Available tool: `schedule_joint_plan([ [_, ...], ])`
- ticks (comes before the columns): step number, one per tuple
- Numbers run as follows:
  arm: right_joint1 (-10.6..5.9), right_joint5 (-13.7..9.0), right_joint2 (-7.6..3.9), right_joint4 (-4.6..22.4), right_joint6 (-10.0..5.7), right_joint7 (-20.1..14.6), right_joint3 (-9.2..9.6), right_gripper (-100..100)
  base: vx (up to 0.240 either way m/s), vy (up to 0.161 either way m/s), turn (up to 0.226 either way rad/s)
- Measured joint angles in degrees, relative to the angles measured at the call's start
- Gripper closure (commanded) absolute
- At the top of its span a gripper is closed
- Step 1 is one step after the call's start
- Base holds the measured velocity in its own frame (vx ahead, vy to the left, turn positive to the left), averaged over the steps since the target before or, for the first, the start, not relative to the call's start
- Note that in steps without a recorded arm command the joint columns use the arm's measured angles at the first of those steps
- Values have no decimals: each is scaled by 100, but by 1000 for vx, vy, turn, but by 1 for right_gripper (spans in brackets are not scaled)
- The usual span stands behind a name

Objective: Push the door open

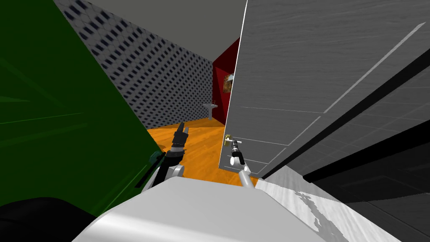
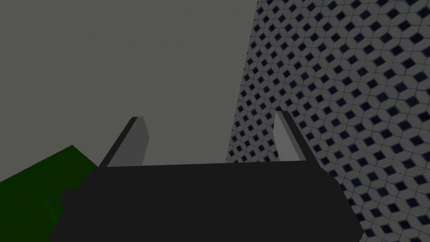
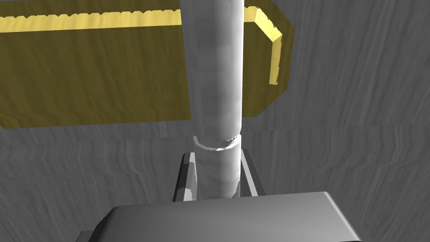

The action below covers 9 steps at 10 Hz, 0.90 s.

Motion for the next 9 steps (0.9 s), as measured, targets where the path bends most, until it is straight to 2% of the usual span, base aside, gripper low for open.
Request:
schedule_joint_plan([
  [1,-55,-91,54,38,-14,114,12,100,56,47,-52],
  [2,-66,-103,57,35,-18,137,8,100,135,-33,-176],
  [5,-54,90,-10,100,32,-42,144,100,188,-42,-167],
  [7,-180,217,-73,253,-35,-189,209,100,140,-6,-172],
  [9,-145,327,-137,187,-32,-315,273,100,117,1,-131],
])
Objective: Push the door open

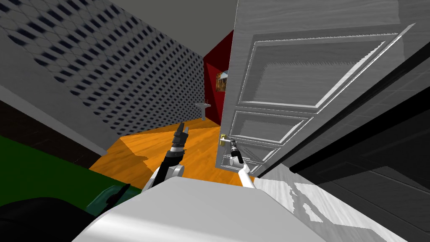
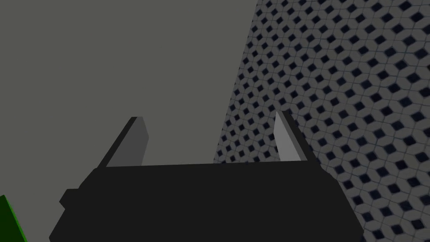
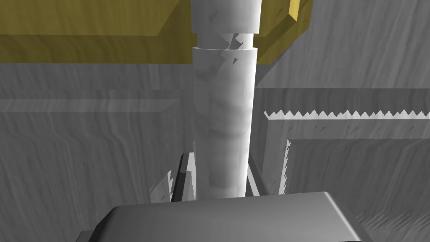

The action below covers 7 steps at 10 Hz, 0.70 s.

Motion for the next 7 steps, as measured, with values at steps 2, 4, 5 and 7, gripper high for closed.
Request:
schedule_joint_plan([
  [2,35,127,38,-74,77,-71,41,100,115,2,-159],
  [4,24,213,-38,-53,75,-199,93,100,79,22,-106],
  [5,-44,249,-57,49,36,-260,106,100,67,15,-96],
  [7,-69,341,-11,76,33,-309,125,100,67,26,-137],
])
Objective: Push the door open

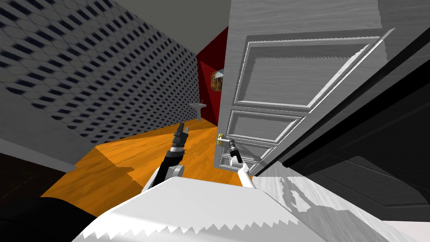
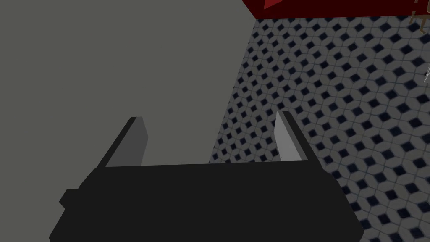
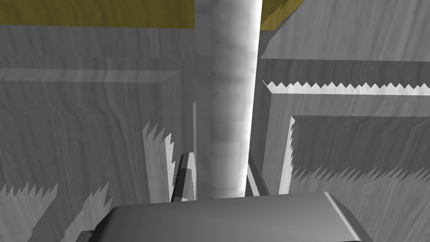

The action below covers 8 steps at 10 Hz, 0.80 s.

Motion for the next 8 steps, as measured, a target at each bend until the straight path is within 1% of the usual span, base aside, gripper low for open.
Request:
schedule_joint_plan([
  [1,-8,39,-22,53,-51,-50,16,100,97,22,-189],
  [2,9,104,-38,40,-43,-116,37,100,94,30,-161],
  [3,-45,161,-15,105,-35,-163,51,100,104,41,-169],
  [4,-38,227,-21,83,-16,-231,77,100,100,45,-165],
  [5,-9,290,2,22,7,-278,97,100,102,62,-194],
  [6,-43,357,15,66,-9,-337,116,100,134,82,-251],
  [7,-59,425,-1,111,-36,-432,147,100,120,98,-201],
  [8,-69,500,12,124,-42,-516,168,100,102,108,-186],
])
